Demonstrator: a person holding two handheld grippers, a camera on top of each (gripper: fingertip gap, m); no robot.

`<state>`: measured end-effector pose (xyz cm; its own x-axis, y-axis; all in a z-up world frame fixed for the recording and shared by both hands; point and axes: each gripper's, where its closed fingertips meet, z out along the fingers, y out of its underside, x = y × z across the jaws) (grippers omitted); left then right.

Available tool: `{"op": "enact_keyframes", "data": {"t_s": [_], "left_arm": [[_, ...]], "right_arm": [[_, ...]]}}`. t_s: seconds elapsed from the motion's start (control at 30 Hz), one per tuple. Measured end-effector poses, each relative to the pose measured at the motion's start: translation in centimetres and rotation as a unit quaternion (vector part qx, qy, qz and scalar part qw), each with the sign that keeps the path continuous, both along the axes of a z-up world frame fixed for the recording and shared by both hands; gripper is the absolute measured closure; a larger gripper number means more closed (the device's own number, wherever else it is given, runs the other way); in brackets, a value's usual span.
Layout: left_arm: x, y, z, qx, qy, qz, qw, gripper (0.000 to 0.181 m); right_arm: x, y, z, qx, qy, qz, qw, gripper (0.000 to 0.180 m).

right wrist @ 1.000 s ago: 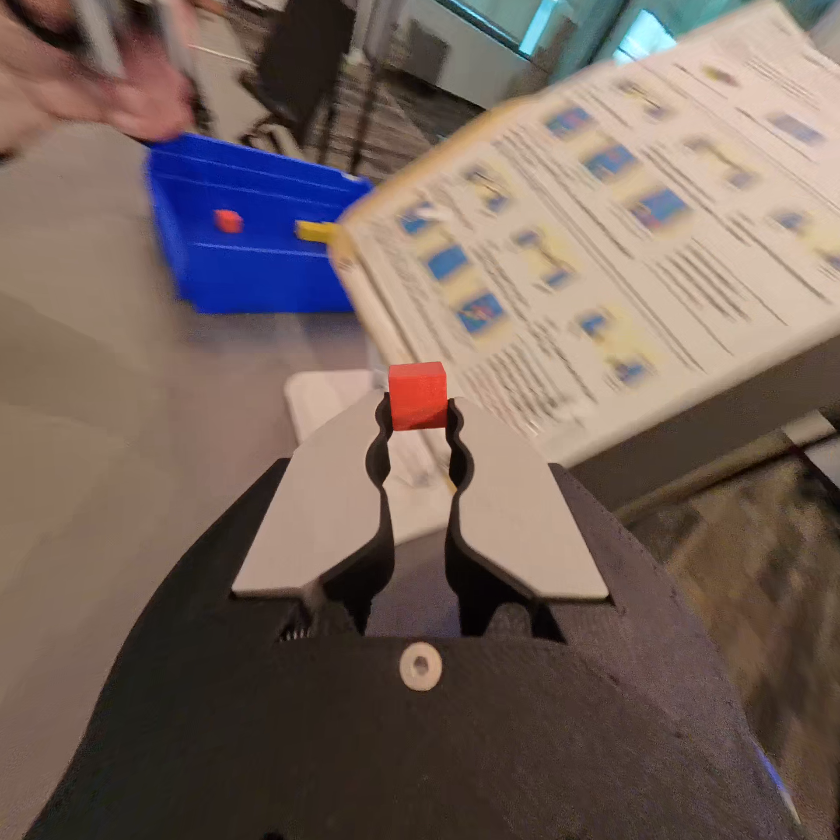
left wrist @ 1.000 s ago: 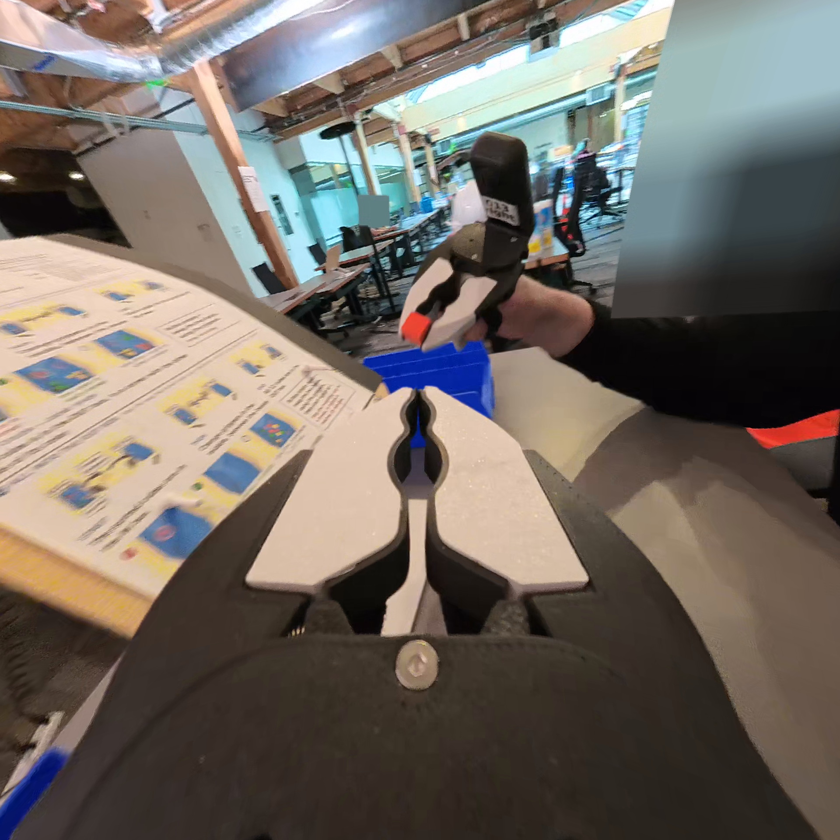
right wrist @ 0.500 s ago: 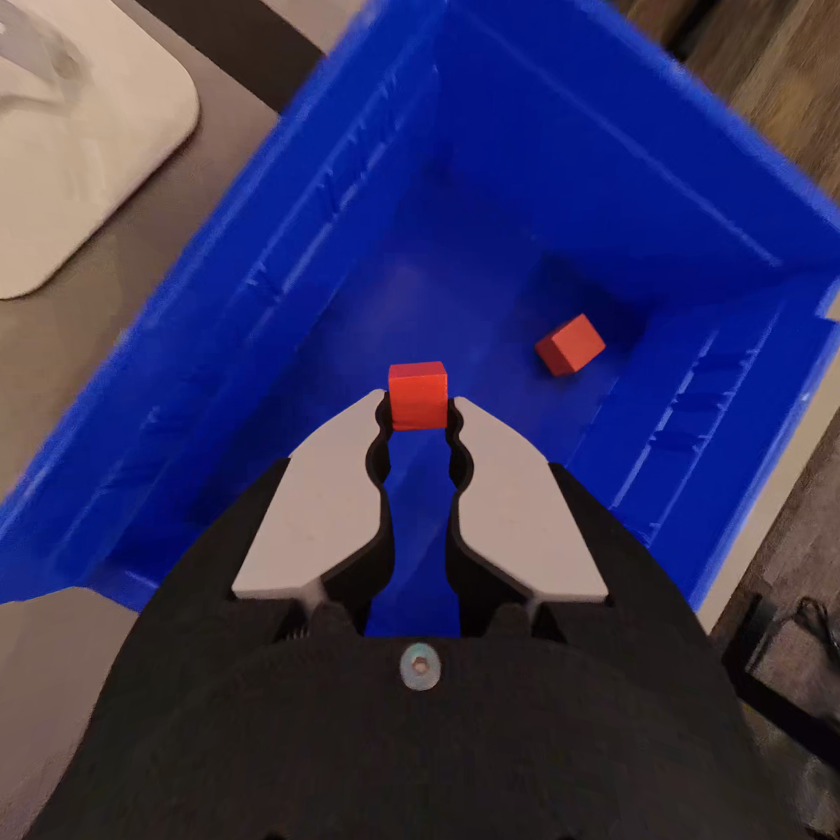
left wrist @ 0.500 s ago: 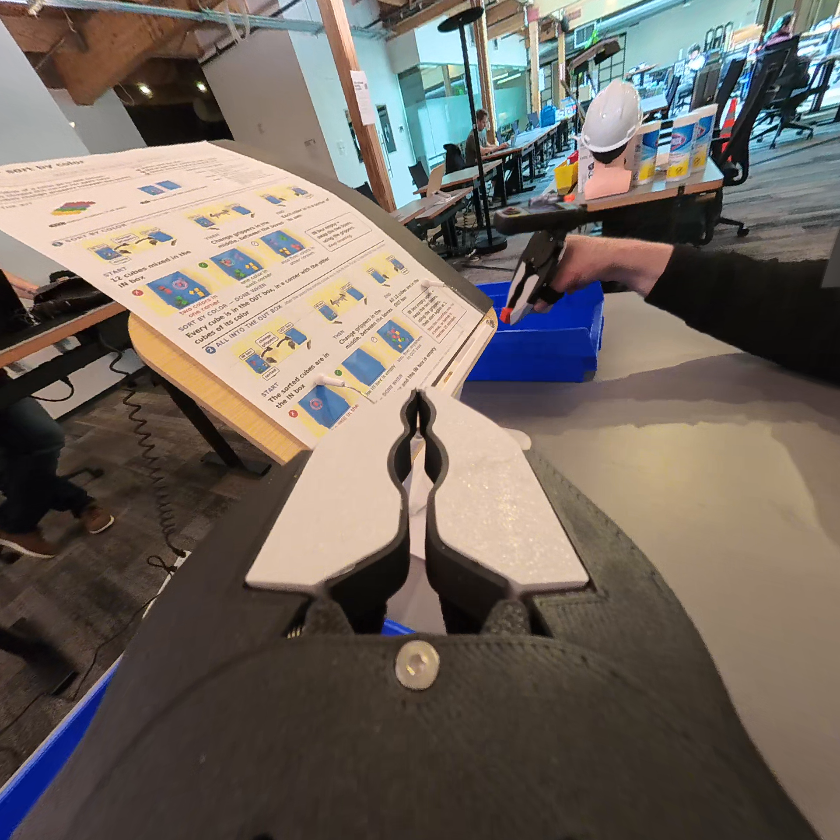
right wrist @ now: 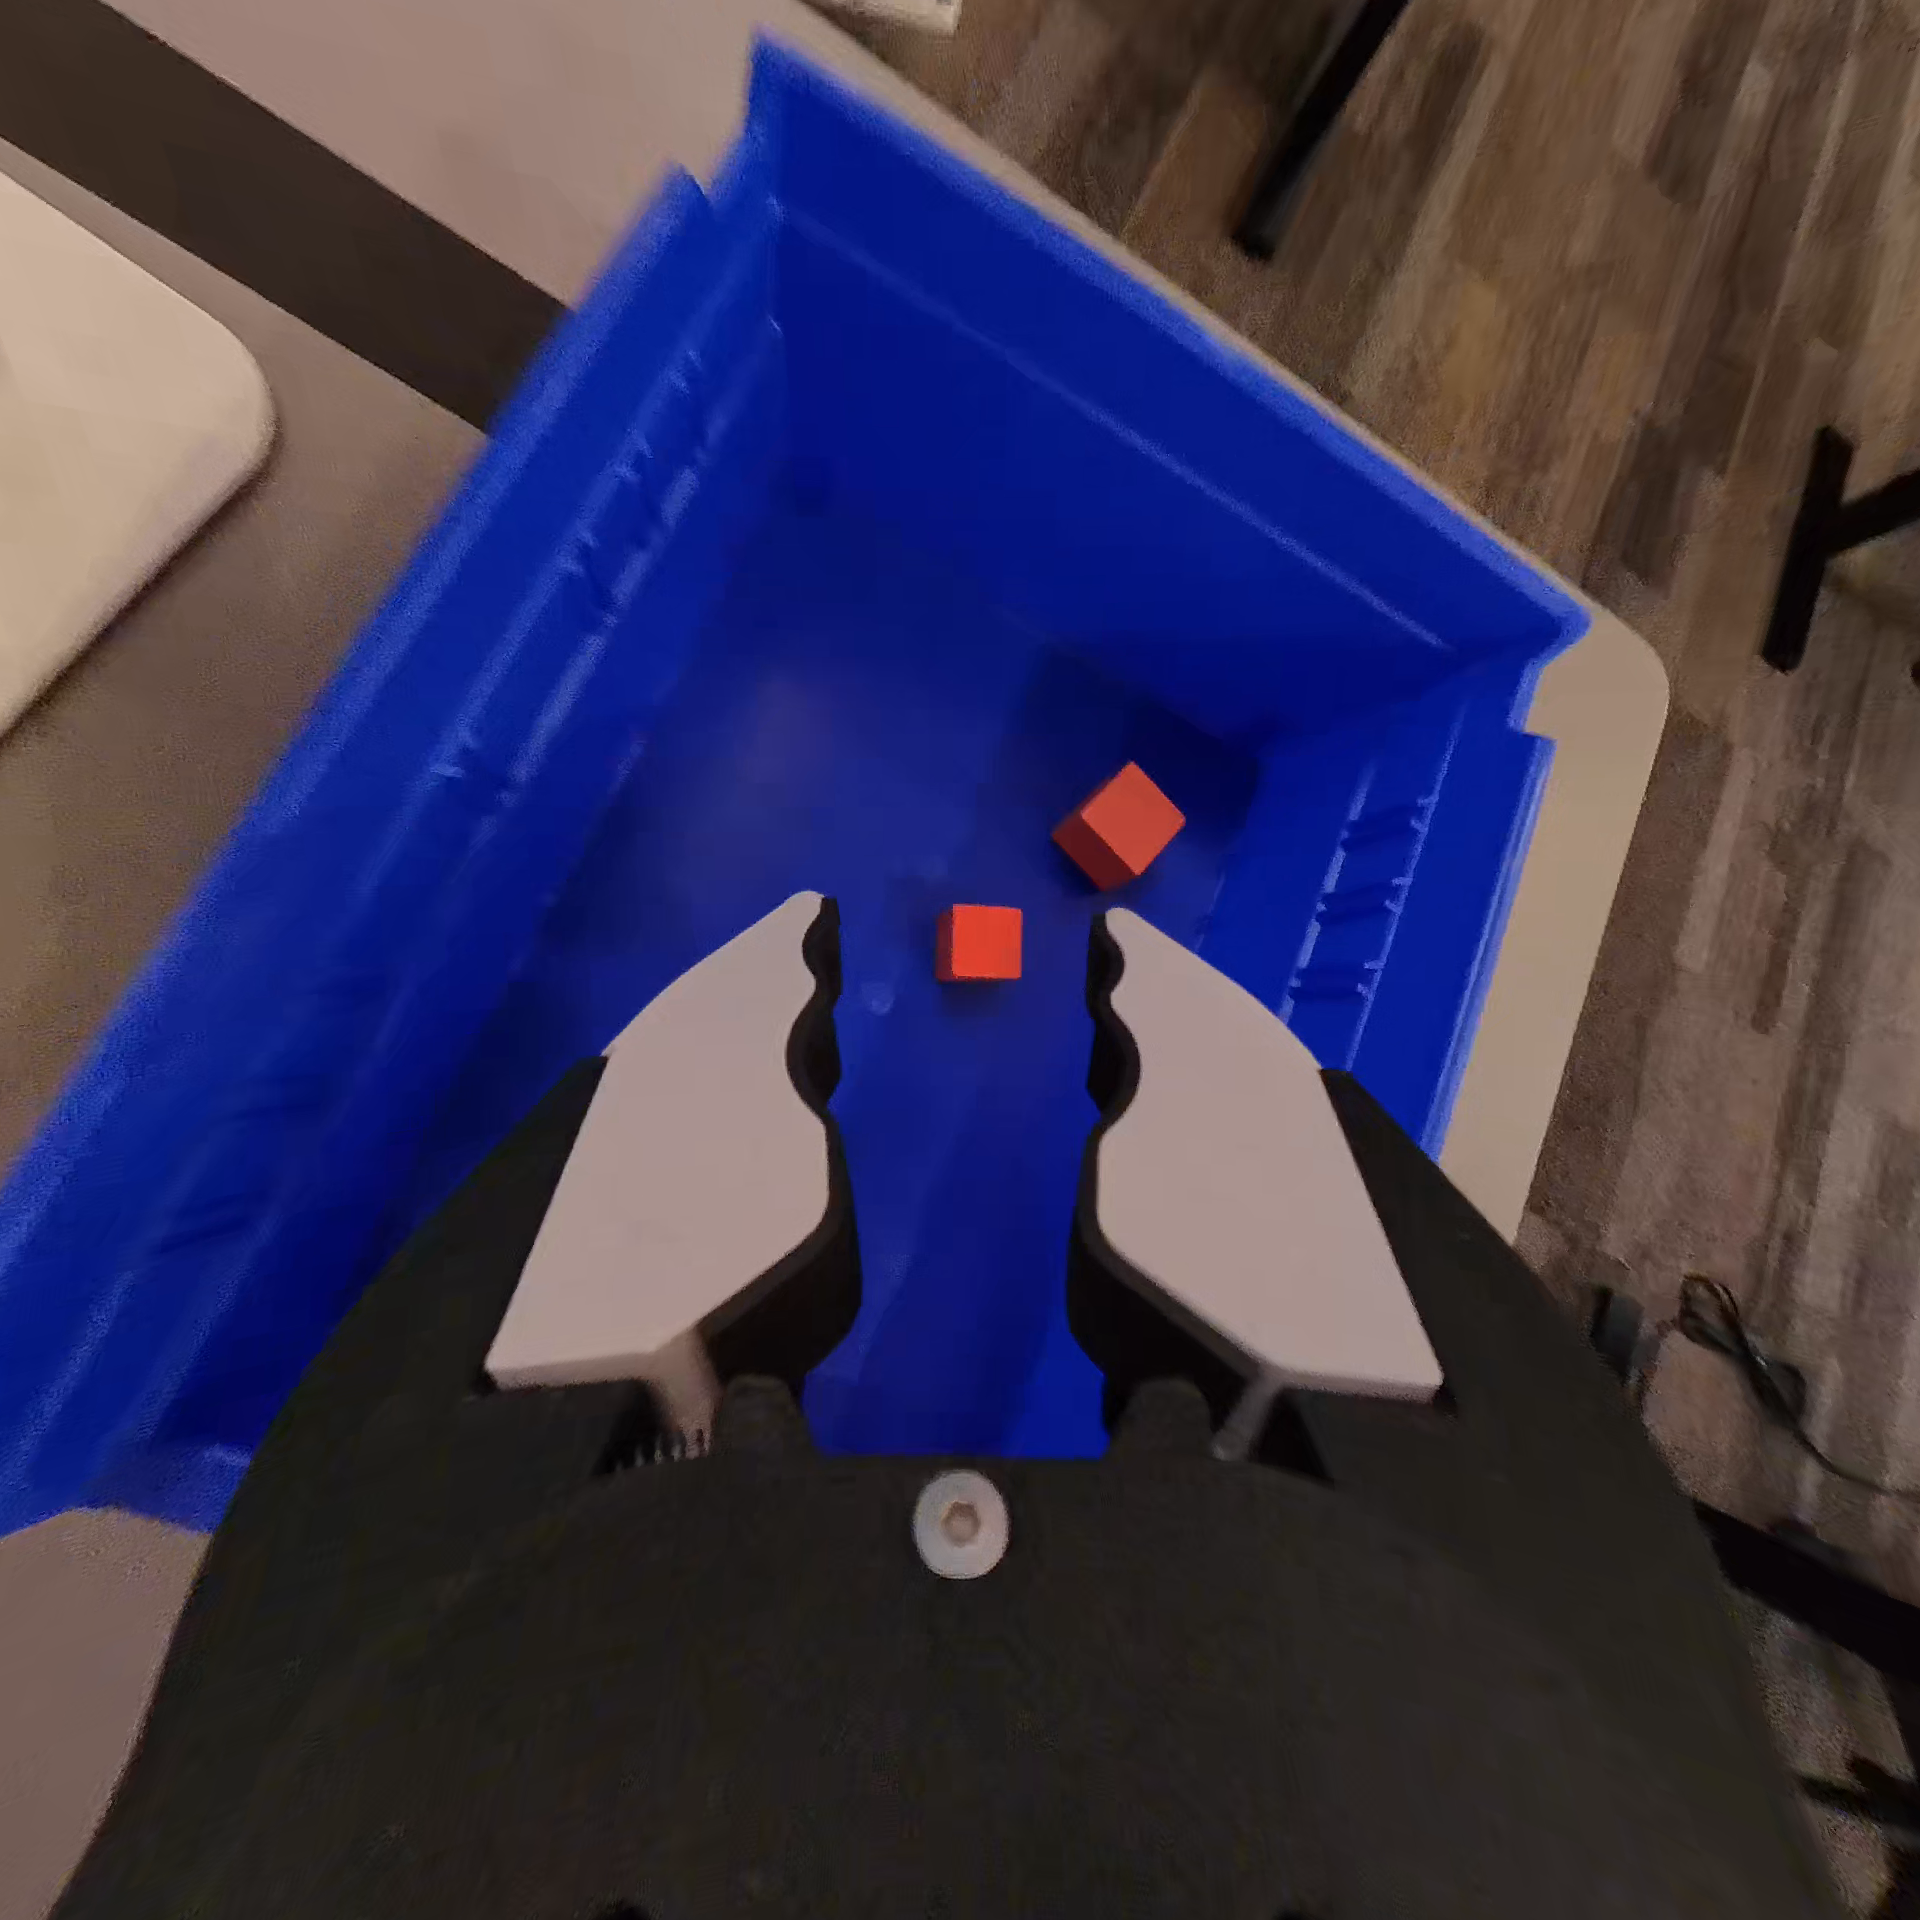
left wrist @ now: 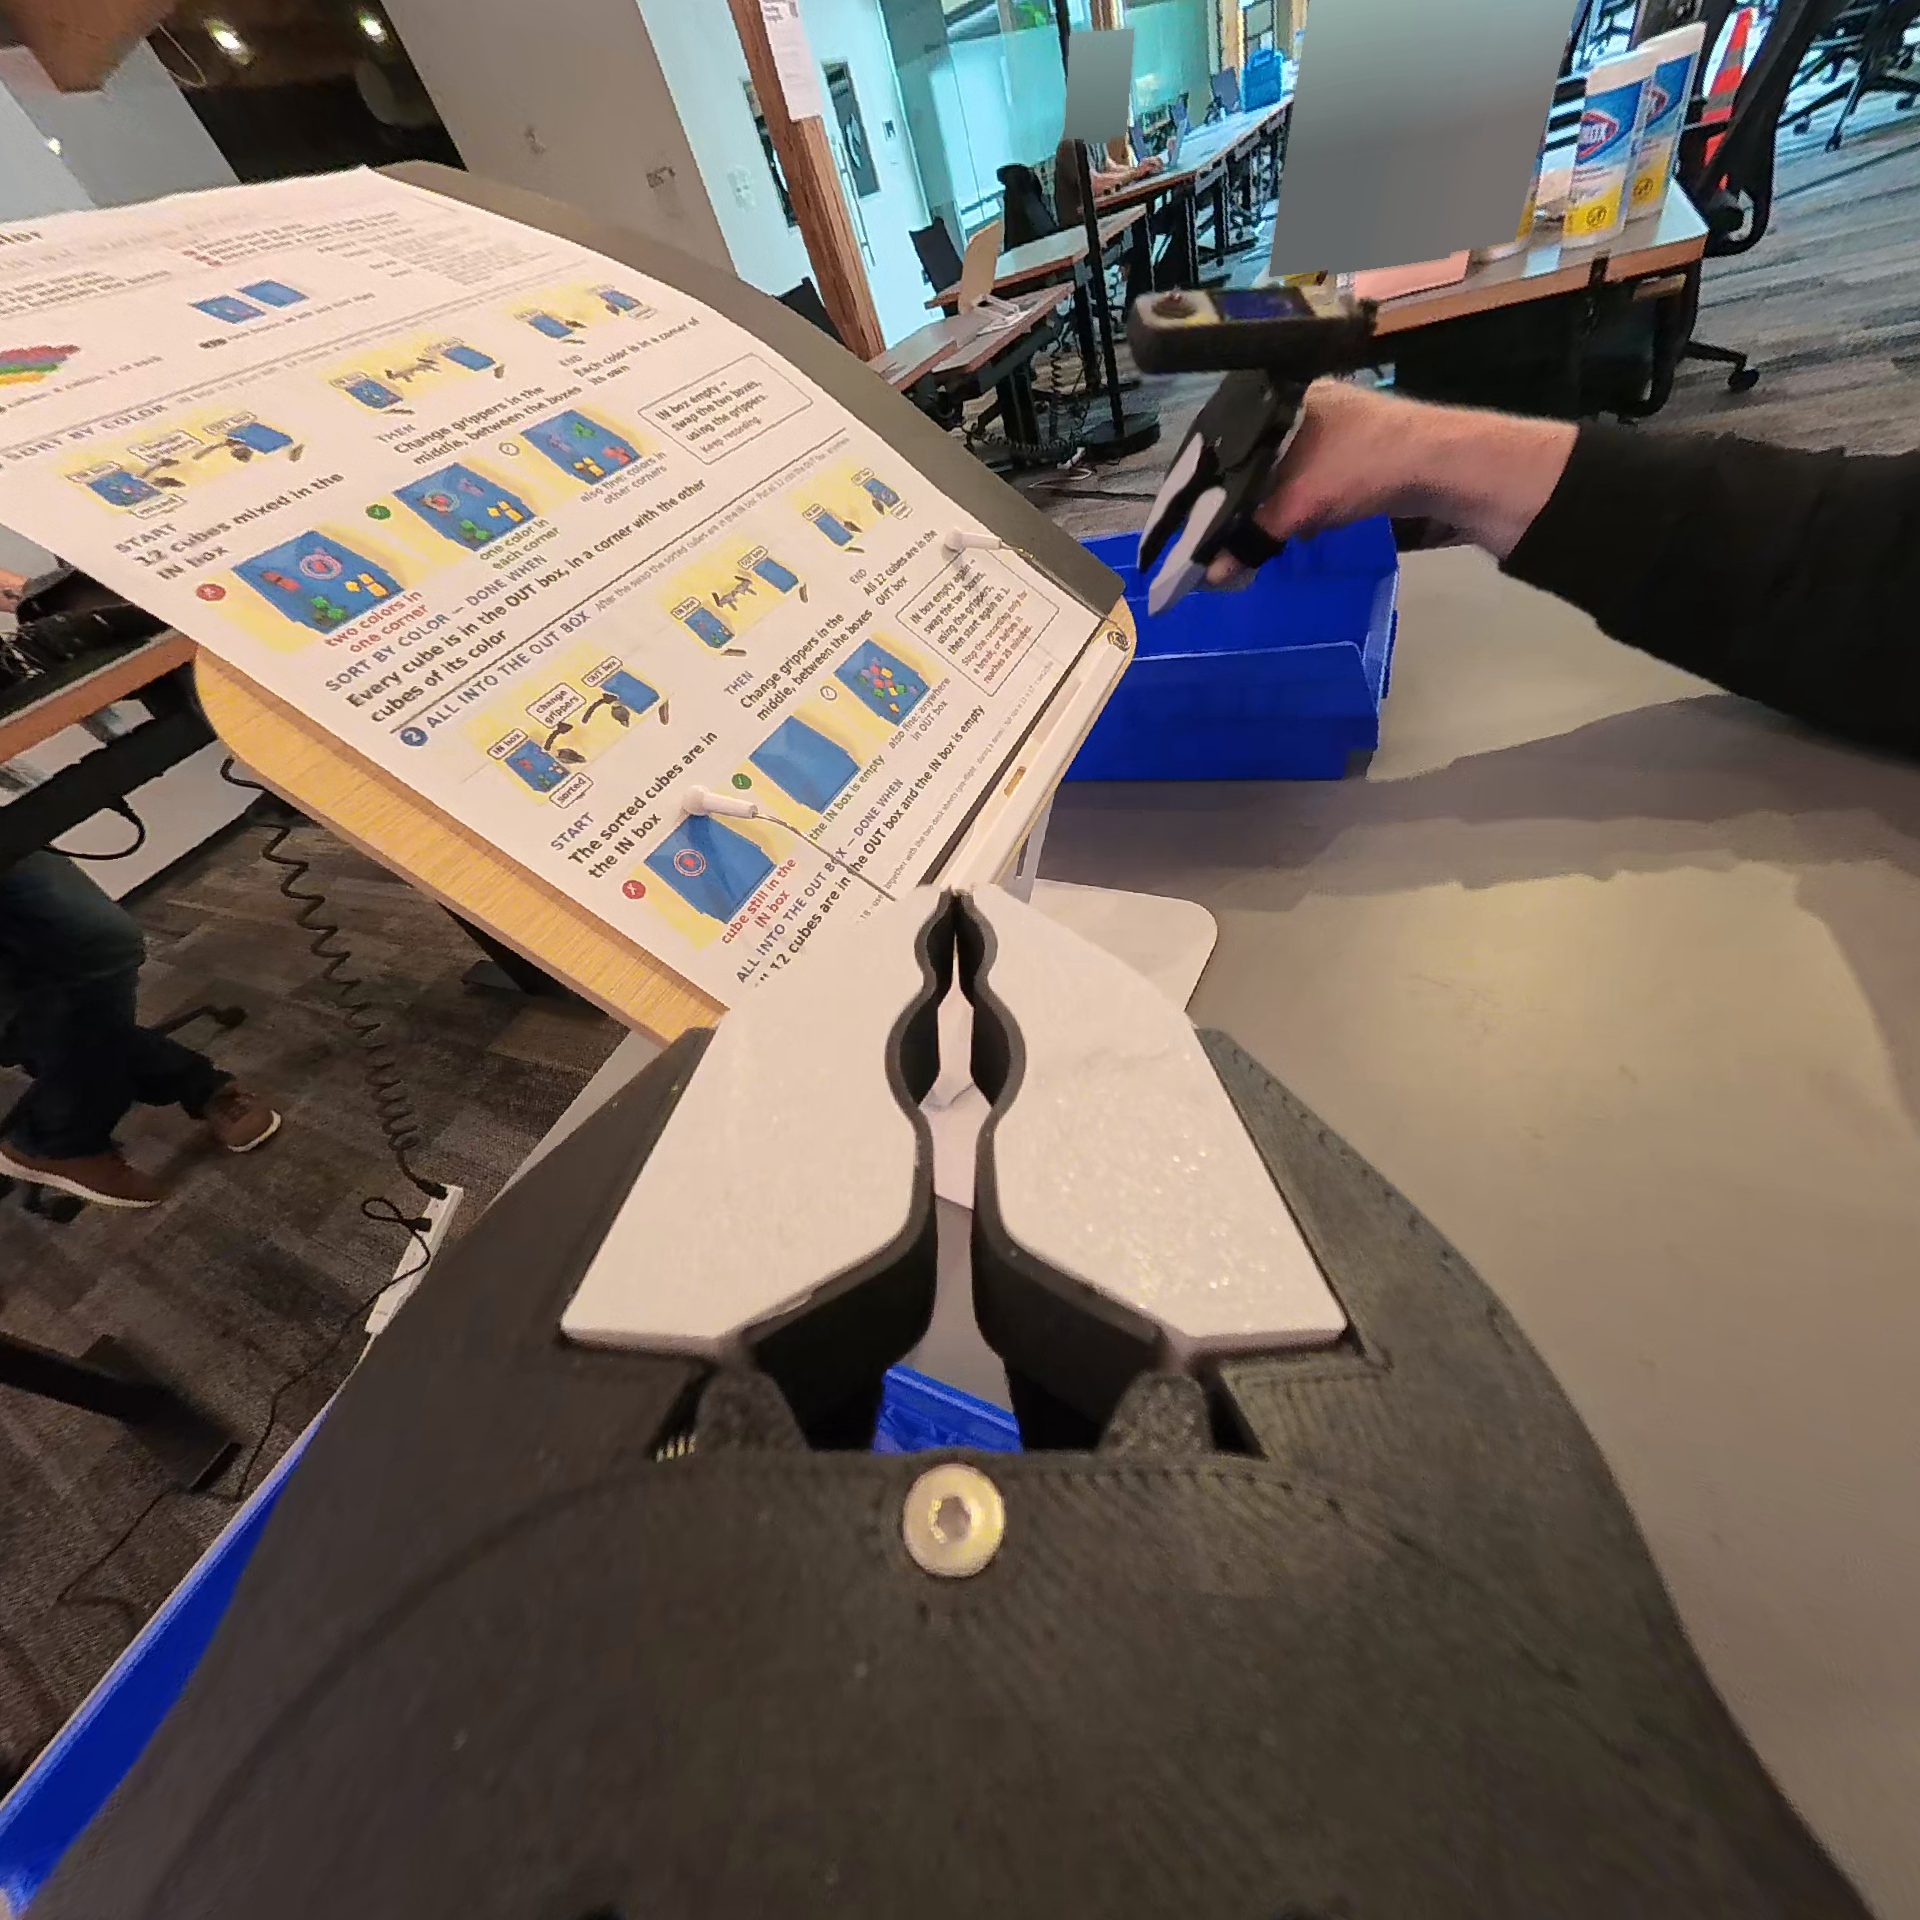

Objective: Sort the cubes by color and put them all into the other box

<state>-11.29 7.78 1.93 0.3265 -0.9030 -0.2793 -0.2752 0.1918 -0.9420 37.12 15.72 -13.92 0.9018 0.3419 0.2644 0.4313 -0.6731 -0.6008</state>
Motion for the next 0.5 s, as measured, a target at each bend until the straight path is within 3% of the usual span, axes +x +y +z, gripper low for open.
{"op": "enact_keyframes", "data": {"t_s": [0.43,0.5], "left_arm": [[-0.7,0.2,0.3,0.007,0.007,0.013,1.000,0.181],[-0.9,0.3,0.4,0.008,0.007,0.017,1.000,0.181]], "right_arm": [[-4.9,-1.7,7.7,0.105,-0.013,0.060,0.993,0.153],[-5.7,-2.0,8.5,0.120,-0.005,0.071,0.990,0.163]]}}
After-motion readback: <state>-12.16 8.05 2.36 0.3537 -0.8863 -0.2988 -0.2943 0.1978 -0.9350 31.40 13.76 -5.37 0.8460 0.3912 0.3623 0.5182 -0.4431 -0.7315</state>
